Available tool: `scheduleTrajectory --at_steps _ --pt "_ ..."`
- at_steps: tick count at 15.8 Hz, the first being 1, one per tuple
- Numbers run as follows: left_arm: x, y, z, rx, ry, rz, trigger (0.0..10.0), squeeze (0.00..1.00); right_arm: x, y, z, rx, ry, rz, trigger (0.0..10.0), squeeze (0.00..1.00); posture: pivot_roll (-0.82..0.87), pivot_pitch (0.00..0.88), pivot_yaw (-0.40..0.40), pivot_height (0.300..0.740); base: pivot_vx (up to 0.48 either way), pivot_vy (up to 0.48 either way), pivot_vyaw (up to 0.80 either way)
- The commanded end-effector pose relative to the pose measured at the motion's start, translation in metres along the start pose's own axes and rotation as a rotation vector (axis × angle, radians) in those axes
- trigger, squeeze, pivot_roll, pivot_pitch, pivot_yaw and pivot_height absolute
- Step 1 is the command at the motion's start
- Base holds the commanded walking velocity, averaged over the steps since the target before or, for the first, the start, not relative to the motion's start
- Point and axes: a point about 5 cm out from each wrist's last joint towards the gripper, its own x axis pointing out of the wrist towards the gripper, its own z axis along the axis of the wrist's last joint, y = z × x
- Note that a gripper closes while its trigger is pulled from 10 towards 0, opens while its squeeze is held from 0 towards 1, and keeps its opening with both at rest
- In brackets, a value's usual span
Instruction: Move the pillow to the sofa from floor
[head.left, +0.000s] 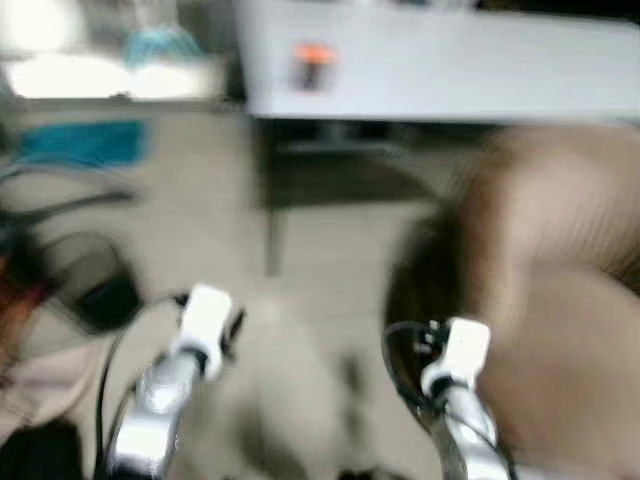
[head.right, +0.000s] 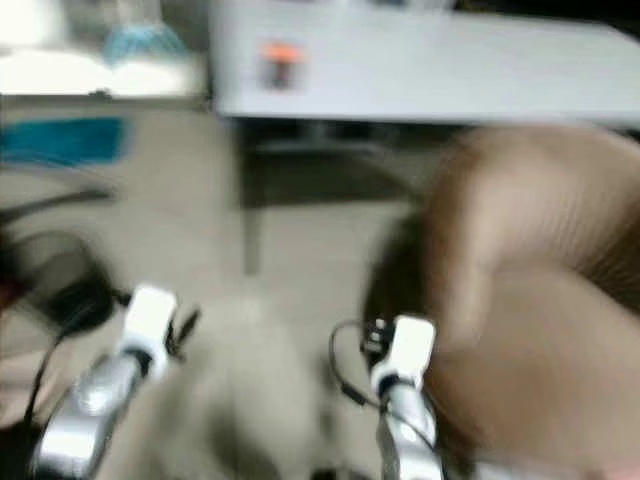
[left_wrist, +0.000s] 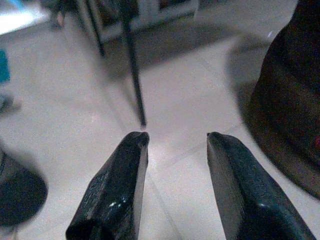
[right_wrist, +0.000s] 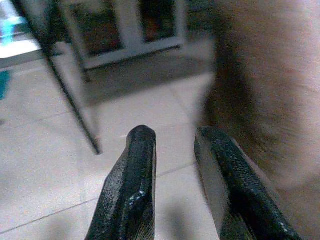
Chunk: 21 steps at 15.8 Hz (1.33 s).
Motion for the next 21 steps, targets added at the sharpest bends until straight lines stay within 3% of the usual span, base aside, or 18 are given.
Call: scheduleTrajectory --at_steps 1,4,6,8,12,21 --pt "-0.003 -0.007 -0.011 -0.003 0.014 -0.016 10.0 0.0 0.001 -0.005 0.001 0.01 0.001 -0.021 10.0 0.0 0.19 0.057 -0.074 0.74 0.0 0.0 0.0" --pt "0.004 -0.026 -0.013 -0.014 -0.02 -0.107 10.0 0.0 -0.003 -0.017 0.004 -0.005 -0.008 -0.06 10.0 0.0 0.15 0.049 -0.072 0.74 0.0 0.0 -0.53" --pt "0.009 -0.024 -0.004 -0.02 -0.056 -0.085 10.0 0.0 -0.007 -0.019 0.002 0.003 -0.014 -0.083 10.0 0.0 0.16 0.047 -0.047 0.74 0.0 0.0 -0.8" --pt "0.009 -0.025 -0.002 0.03 -0.063 -0.14 10.0 0.0 -0.009 -0.017 0.0 0.024 -0.02 -0.122 10.0 0.0 0.17 0.046 0.01 0.74 0.0 0.0 -0.8" --pt "0.013 -0.014 0.008 0.051 -0.085 -0.132 10.0 0.0 -0.012 -0.019 -0.003 0.041 -0.022 -0.166 10.0 0.0 0.18 0.045 0.061 0.74 0.0 0.0 -0.8" --pt "0.018 -0.019 0.009 0.038 -0.086 -0.138 10.0 0.0 -0.01 -0.022 -0.001 0.021 -0.033 -0.175 10.0 0.0 0.16 0.02 0.045 0.74 0.0 0.0 -0.8"
